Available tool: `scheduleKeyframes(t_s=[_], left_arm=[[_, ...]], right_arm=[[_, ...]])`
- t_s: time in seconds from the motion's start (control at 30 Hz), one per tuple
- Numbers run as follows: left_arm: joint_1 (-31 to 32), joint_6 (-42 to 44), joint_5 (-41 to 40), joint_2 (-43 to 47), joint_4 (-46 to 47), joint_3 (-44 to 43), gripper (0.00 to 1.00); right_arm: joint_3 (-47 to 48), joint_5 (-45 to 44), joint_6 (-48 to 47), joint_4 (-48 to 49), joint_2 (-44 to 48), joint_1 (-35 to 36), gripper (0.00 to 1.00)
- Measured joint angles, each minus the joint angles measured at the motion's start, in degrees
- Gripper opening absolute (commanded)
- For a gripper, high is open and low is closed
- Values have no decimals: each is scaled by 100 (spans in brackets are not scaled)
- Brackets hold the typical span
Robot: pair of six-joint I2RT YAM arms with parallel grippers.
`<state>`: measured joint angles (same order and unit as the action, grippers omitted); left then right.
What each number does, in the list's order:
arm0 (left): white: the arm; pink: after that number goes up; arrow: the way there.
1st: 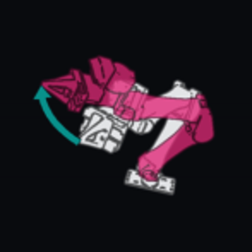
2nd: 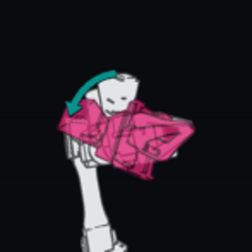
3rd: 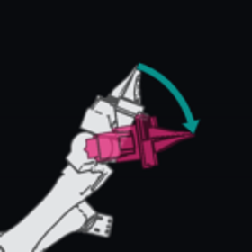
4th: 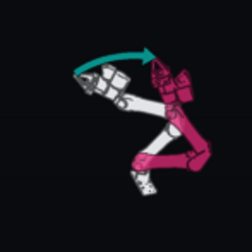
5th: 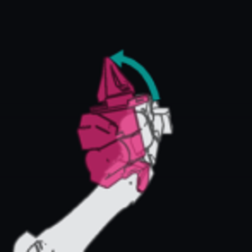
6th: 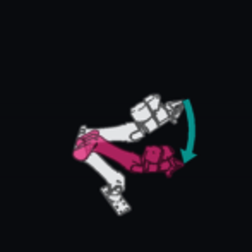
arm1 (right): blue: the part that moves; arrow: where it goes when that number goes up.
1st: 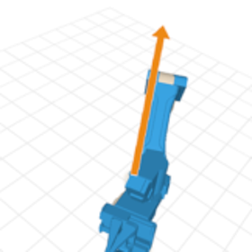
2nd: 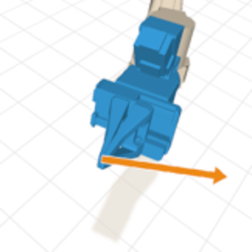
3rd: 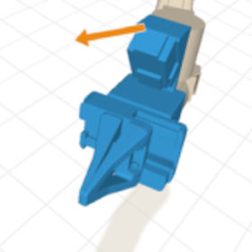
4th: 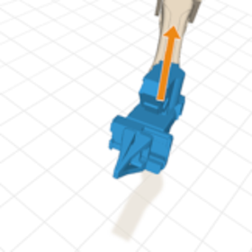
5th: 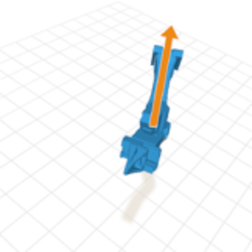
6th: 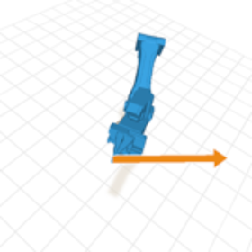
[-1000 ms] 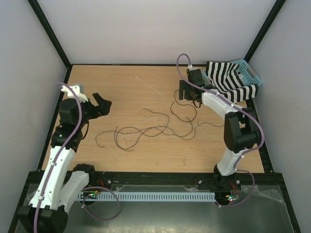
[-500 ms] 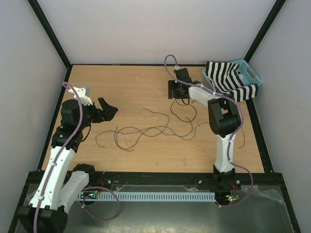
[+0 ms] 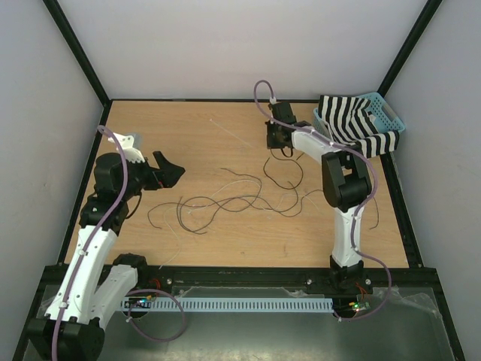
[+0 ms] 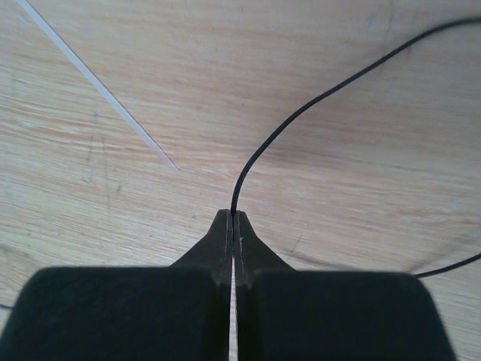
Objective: Zip-tie the wires
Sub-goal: Pick up the cable at the center of the board.
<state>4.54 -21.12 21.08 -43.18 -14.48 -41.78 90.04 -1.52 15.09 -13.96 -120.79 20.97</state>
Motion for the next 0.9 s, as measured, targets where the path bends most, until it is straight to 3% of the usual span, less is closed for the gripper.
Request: scheduleKeyframes(t_s=[0.17, 0.57, 0.7, 0.9], left_arm=[[-7, -144, 205, -74, 153, -39, 99], [-7, -129, 472, -116, 227, -125, 99], [-7, -144, 525, -192, 227, -313, 99], [-7, -352, 979, -702, 249, -911, 99]], right_arm=[[507, -210, -348, -299, 365, 0, 0], [3147, -1043, -1742, -1001, 1108, 0, 0], [3626, -575, -1843, -1178, 1241, -2, 0], [3578, 479, -1751, -1416, 1864, 0, 0]])
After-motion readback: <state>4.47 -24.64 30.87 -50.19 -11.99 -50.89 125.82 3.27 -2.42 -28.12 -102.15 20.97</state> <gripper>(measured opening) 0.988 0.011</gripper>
